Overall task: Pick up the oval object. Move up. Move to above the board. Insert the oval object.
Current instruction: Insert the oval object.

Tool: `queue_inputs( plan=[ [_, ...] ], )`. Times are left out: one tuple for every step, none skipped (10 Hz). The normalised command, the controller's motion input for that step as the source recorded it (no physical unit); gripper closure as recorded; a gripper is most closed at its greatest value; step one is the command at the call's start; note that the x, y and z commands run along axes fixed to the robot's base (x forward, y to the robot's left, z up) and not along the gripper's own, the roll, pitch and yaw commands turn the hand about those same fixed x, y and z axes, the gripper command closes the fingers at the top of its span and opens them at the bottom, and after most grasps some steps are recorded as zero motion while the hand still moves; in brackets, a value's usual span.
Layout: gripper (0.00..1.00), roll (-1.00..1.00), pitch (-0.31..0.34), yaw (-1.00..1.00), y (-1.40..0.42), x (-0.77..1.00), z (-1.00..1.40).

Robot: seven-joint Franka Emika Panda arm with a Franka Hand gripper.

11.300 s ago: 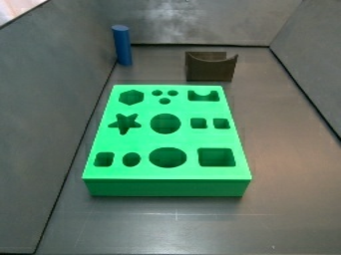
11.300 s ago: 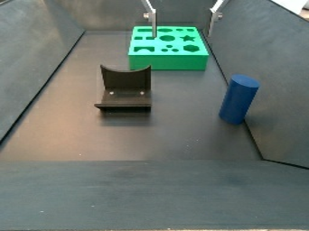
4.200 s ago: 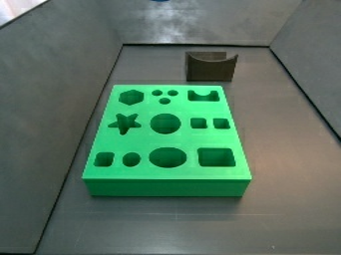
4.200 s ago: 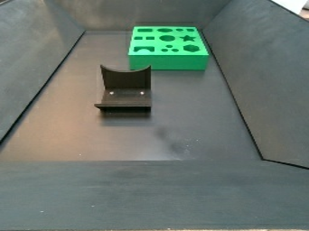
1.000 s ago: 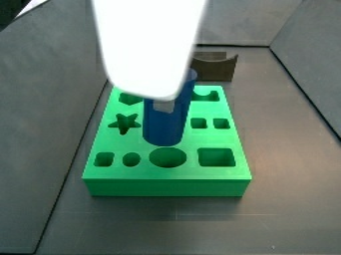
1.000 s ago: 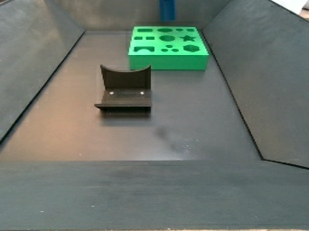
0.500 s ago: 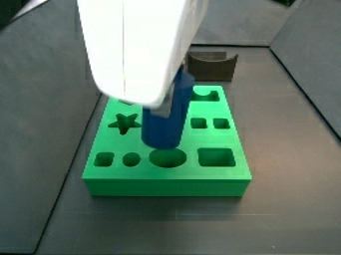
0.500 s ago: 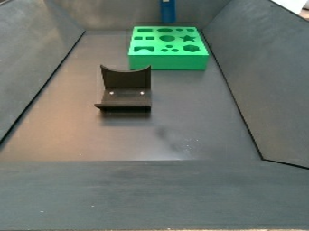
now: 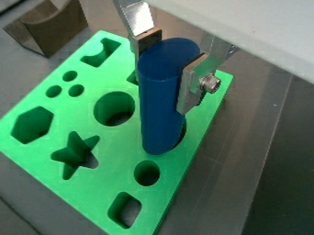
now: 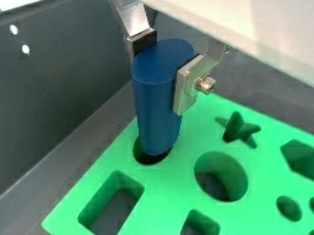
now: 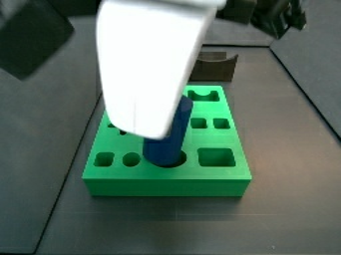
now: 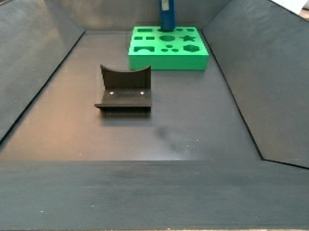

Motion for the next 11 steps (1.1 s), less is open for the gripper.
queue_inputs(
  plan=[
    [1.00, 0.00, 0.026, 0.00, 0.00, 0.18, -0.33],
    [1.00, 0.00, 0.011, 0.00, 0.00, 0.20, -0.31],
    [1.00, -0.01, 0.009, 0.00, 0.00, 0.22, -0.30],
    [1.00, -0.02, 0.003, 0.00, 0.00, 0.26, -0.29],
    [1.00, -0.03, 0.000, 0.00, 0.00, 0.23, -0.29],
    [1.00, -0.02, 0.000, 0.00, 0.00, 0.14, -0.36],
    [1.00, 0.02, 0.000, 0.00, 0.00, 0.00, -0.48],
    [1.00, 0.08, 0.000, -0.04, 0.00, -0.25, -0.63],
    [1.00, 0.05, 0.000, -0.05, 0.00, -0.24, -0.68],
    [1.00, 0.03, -0.001, -0.03, 0.00, -0.20, -0.60],
    [1.00, 0.00, -0.129, -0.01, 0.03, -0.30, -0.59]
  ],
)
